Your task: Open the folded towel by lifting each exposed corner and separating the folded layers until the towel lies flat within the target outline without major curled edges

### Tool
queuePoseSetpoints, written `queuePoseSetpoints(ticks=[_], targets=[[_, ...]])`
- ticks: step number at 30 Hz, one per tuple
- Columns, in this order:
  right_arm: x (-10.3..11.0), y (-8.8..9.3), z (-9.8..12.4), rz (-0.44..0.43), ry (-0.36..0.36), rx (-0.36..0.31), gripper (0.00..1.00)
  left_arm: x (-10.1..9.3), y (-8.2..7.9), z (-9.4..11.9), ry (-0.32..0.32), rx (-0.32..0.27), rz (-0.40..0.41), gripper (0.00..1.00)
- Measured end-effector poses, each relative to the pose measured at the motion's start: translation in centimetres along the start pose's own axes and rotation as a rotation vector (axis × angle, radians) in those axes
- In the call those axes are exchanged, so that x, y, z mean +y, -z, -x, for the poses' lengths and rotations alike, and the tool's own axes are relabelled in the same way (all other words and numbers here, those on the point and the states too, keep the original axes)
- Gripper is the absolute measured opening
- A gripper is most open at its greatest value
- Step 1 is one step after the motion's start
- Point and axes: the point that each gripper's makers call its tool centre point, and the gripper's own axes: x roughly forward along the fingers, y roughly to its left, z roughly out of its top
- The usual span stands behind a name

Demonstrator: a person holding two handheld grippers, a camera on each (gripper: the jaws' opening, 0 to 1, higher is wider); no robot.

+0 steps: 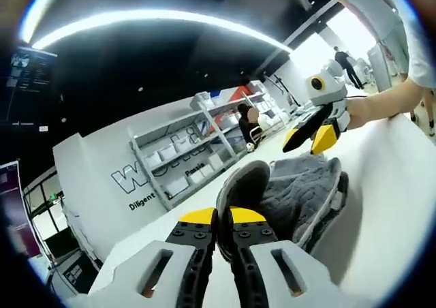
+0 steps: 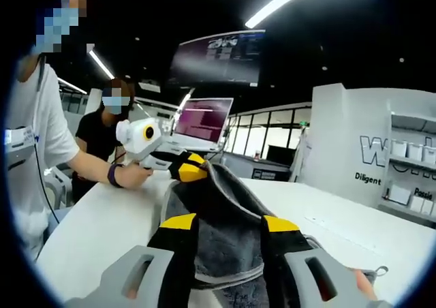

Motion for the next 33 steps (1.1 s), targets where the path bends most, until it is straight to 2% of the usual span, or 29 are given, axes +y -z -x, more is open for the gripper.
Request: queuePoseSetpoints(ticks=[18, 23, 33], targets=[[-0.3, -0.1, 0.1, -0.007, 0.008, -0.001, 0.35, 2.2, 1.7, 0.3, -0.058, 0.034, 0.166, 0.06], [-0.2, -0.1, 0.1, -0.008, 0.008, -0.001, 0.35, 2.7, 2.2, 0.3, -0.077, 0.051, 0.184, 0.06], [-0.3, 0.0, 0.1, -0.010, 0.010, 0.003, 0.35, 4.7, 3.5, 0.9, -0.146, 0.088, 0.249, 0.02]])
